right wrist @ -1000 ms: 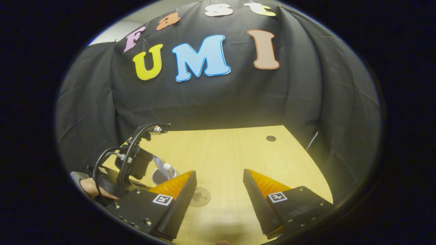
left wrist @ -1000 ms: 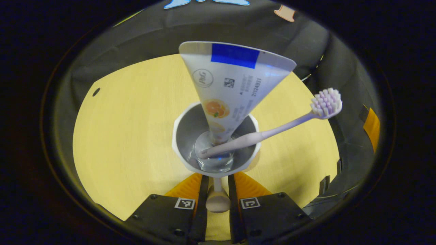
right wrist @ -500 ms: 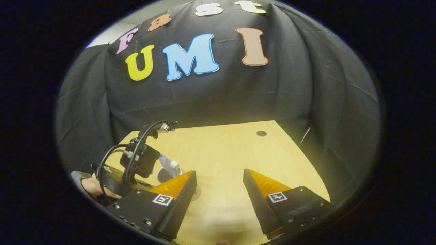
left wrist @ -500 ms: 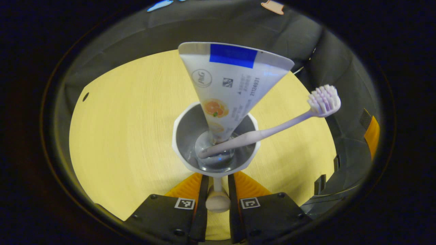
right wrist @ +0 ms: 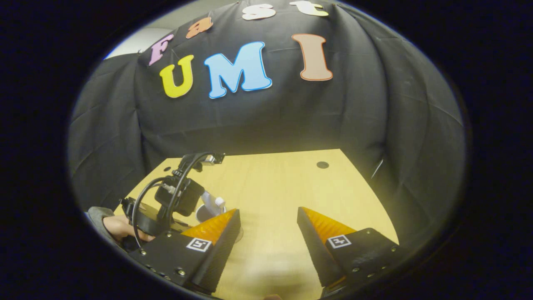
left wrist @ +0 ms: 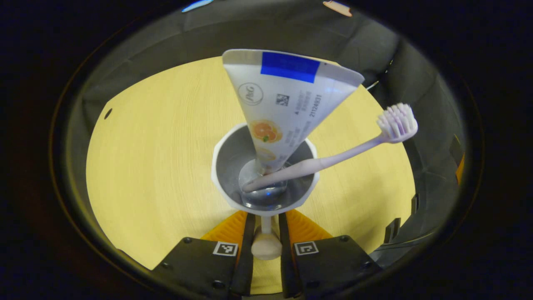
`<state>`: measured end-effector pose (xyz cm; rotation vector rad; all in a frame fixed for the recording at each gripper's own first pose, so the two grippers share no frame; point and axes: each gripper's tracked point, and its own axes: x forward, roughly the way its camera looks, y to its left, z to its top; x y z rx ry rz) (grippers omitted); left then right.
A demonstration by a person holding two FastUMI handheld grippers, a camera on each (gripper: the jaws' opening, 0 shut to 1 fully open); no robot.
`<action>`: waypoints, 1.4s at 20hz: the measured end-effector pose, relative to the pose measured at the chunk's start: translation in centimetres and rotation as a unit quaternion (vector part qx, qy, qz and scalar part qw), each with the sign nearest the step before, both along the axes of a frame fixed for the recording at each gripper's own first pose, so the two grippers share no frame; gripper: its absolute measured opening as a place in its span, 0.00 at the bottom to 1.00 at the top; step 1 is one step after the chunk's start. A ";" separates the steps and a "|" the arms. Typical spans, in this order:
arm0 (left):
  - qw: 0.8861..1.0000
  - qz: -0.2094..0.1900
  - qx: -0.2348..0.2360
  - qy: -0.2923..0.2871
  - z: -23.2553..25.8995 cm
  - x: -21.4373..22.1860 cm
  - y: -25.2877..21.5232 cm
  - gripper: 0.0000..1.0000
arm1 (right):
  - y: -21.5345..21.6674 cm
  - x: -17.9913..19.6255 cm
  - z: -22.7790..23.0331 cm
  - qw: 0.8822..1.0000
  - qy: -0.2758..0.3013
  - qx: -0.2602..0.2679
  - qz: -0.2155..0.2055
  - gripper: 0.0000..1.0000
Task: Put the toothbrush and toothpaste on the desktop into the cup, then pick up the cup and place it on the coaster on the desktop.
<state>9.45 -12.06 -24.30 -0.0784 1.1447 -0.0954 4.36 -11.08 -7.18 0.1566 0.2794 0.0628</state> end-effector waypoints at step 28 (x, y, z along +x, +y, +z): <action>0.842 0.122 0.029 -0.525 29.2 -6.8 8.5 0.94 | 3.8 -4.3 8.9 0.984 -0.160 -0.074 -0.035 0.86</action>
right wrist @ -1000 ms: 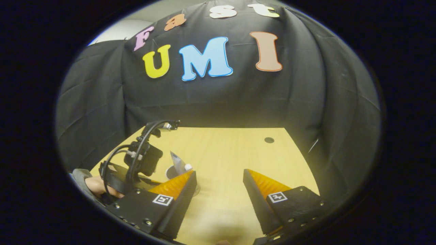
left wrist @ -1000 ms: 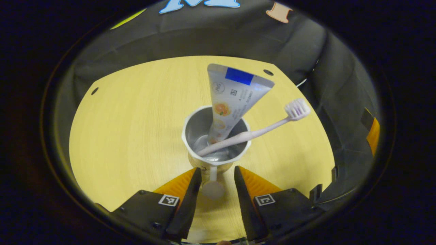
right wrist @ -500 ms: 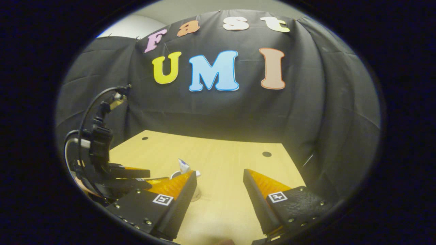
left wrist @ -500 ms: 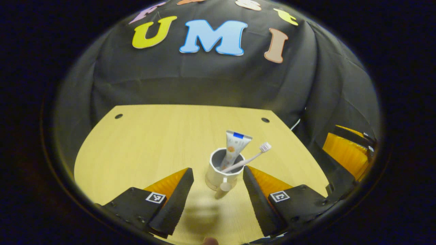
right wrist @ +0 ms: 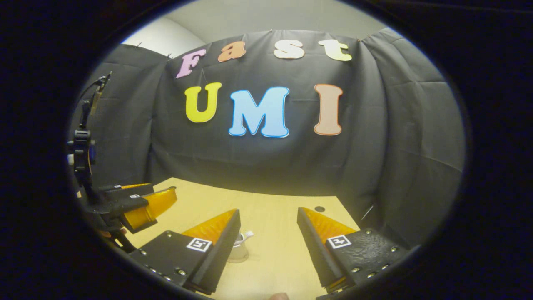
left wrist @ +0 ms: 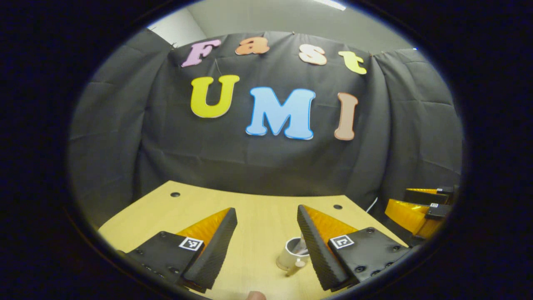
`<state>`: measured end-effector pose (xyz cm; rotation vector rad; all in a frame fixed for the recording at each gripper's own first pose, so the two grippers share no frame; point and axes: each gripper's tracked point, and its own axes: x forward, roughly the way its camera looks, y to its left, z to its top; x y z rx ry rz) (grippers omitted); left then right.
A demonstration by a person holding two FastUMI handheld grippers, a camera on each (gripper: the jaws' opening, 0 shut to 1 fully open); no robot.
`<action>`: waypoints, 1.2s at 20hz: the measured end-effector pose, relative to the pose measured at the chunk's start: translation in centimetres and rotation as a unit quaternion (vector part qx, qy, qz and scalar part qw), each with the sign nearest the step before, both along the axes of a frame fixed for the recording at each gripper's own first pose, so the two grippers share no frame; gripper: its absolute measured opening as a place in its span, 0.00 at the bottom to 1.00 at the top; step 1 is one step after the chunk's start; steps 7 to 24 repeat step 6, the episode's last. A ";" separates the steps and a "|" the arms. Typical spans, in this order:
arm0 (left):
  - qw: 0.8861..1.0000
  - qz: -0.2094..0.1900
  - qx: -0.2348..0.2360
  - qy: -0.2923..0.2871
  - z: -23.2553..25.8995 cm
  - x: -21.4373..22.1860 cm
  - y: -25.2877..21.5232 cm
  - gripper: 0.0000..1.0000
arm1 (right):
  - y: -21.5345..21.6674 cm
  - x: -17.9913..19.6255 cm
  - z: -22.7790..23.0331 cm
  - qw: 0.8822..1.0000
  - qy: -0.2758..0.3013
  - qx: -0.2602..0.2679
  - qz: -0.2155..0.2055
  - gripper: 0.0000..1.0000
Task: Put the toothbrush and toothpaste on the desktop into the cup, then pick up the cup and place it on the coaster on the desktop.
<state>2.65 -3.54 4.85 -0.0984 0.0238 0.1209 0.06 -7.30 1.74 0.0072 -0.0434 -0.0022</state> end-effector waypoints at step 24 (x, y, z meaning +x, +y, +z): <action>0.998 -0.007 0.022 -0.064 3.1 -0.8 -1.1 0.93 | -0.7 -0.9 1.7 0.999 -0.032 -0.005 -0.016 0.82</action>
